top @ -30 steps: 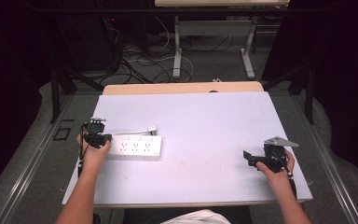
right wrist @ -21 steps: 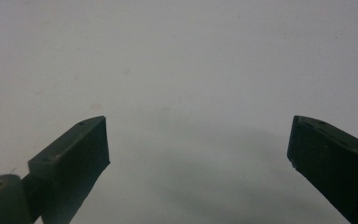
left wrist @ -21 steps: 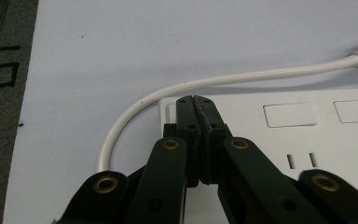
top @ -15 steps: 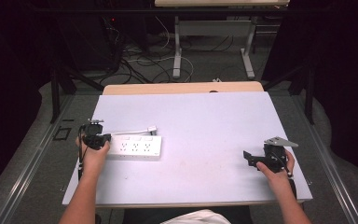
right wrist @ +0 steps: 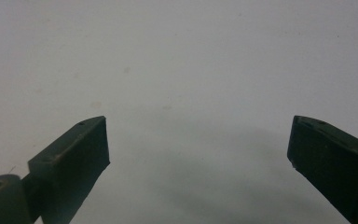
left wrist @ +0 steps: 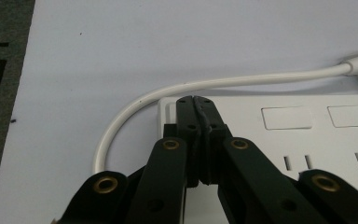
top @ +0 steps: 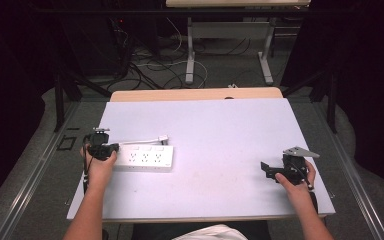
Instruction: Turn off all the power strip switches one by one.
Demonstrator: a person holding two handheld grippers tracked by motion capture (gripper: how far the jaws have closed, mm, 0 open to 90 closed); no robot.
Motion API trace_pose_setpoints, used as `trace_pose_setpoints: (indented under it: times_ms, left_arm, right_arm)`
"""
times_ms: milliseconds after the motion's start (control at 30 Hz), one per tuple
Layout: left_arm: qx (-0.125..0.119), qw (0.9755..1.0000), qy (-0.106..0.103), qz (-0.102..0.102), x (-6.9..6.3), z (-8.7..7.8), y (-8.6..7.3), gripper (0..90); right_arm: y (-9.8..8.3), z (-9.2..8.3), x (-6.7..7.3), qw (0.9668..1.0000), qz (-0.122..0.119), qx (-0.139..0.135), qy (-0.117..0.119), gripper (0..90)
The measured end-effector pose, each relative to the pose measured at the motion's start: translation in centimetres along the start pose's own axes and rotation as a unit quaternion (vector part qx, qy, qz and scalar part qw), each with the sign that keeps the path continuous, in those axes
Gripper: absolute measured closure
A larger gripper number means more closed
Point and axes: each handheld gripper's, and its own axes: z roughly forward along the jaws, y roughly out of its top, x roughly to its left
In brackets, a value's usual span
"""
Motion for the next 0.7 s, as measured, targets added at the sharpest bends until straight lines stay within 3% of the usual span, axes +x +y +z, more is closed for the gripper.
trace_pose_setpoints:
  times_ms: [200,300,700]
  left_arm:
    - [0.003,1.0,-0.001,0.006,-0.1,-0.1,0.0,90.0]
    - [-0.004,1.0,-0.005,0.002,-0.5,0.1,-0.1,90.0]
    - [-0.009,0.9995,-0.025,0.019,-2.1,-0.2,0.1,90.0]
  right_arm:
    - [0.0,0.0,0.0,1.0,0.001,0.0,0.001,5.0]
    - [0.0,0.0,0.0,1.0,0.0,-0.001,0.001,5.0]
    - [0.0,0.0,0.0,1.0,0.002,0.0,0.001,5.0]
